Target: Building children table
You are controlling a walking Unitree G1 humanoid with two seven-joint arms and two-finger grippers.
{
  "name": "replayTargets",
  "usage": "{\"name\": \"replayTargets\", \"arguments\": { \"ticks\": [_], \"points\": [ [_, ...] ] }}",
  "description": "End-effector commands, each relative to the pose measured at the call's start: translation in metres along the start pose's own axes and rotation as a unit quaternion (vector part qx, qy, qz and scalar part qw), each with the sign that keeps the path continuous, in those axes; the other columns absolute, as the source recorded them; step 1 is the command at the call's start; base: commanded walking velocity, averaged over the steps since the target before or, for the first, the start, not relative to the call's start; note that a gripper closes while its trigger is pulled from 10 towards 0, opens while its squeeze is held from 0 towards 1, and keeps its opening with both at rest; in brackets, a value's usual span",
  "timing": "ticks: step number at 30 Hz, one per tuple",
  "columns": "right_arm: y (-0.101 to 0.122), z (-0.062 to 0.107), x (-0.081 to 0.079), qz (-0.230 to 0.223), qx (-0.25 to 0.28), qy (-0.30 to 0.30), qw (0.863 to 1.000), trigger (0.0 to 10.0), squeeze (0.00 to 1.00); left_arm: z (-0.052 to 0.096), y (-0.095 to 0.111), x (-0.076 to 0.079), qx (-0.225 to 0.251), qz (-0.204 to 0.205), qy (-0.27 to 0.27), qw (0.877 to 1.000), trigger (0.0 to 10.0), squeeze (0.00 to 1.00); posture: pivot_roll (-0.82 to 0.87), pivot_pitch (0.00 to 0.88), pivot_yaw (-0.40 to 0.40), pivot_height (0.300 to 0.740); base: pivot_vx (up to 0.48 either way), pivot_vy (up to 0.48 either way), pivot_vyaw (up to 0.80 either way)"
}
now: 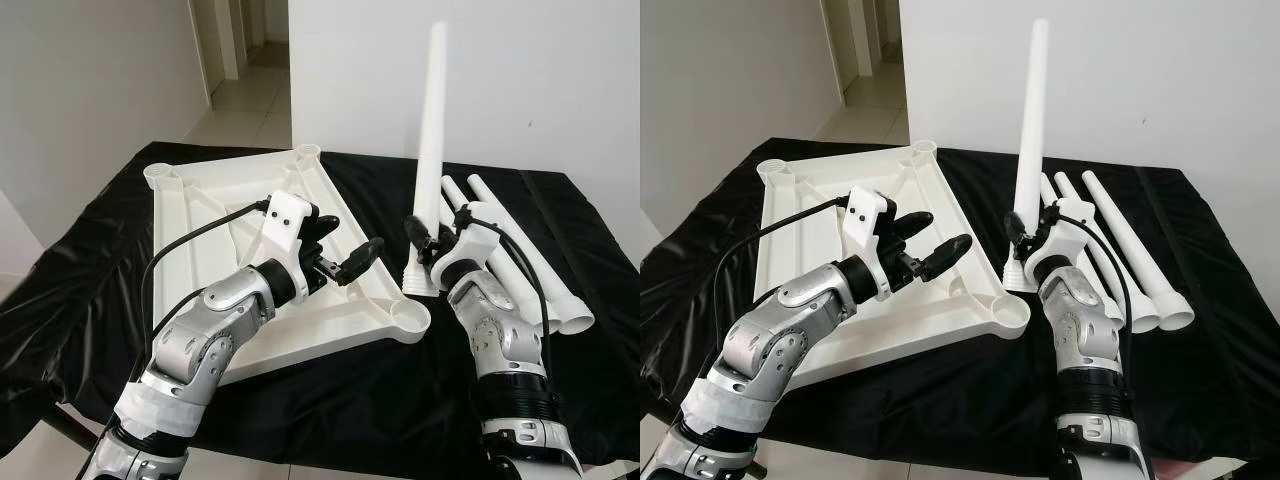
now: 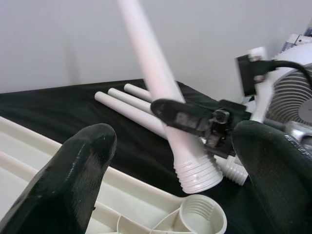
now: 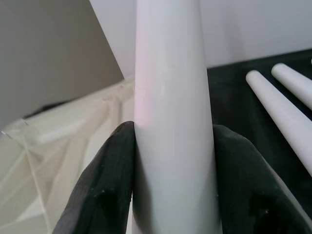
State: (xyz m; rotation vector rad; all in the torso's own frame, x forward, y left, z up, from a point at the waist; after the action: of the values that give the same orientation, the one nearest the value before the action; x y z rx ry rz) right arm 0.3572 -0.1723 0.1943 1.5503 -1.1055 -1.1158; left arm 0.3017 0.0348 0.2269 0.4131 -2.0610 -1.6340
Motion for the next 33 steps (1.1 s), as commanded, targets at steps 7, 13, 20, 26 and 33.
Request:
{"name": "replayTargets", "arguments": {
  "ticks": [7, 13, 20, 26, 33],
  "points": [
    [0.015, 0.012, -0.021, -0.001, 0.086, 0.078, 0.993, 10.0, 0.00, -0.005, -0.003, -0.007, -0.019, 0.026, -0.011, 0.999, 10.0, 0.87, -0.02, 0.000, 0.047, 0.740, 0.000, 0.000, 0.00],
    [0.017, 0.024, -0.033, 0.027, 0.102, 0.169, 0.980, 10.0, 0.00, -0.007, 0.006, 0.005, -0.020, 0.103, -0.066, 0.992, 10.0, 0.00, 0.00, 0.000, 0.035, 0.740, 0.000, 0.000, 0.00],
    [0.012, 0.033, -0.040, 0.054, 0.087, 0.232, 0.967, 10.0, 0.00, -0.007, 0.014, 0.005, -0.019, 0.114, -0.091, 0.989, 10.0, 0.00, 0.00, 0.000, 0.035, 0.740, 0.000, 0.000, 0.00],
    [0.005, 0.042, -0.048, 0.079, 0.068, 0.291, 0.951, 10.0, 0.00, -0.007, 0.017, 0.005, -0.029, 0.107, -0.106, 0.988, 10.0, 0.00, -0.01, 0.000, 0.043, 0.740, 0.000, 0.000, 0.00],
    [-0.006, 0.058, -0.054, 0.093, 0.033, 0.361, 0.927, 10.0, 0.00, -0.012, 0.024, -0.001, -0.025, 0.118, -0.085, 0.989, 10.0, 0.00, -0.01, 0.000, 0.048, 0.740, 0.000, 0.000, 0.00]
  ]
}}
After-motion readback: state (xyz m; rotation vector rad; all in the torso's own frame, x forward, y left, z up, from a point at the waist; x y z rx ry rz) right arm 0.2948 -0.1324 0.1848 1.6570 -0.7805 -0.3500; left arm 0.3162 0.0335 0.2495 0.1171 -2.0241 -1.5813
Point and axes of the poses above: a point about 5 cm out from each wrist's last joint towards the gripper, its own z axis pointing back from the gripper into the wrist, its own y axis along the axis of the wrist's last joint, x = y × z, the point moved 2 cm from there along -z, pointing out of the wrist towards the gripper, and after that the axes turned 7 degrees about z, right-handed, at the moved point
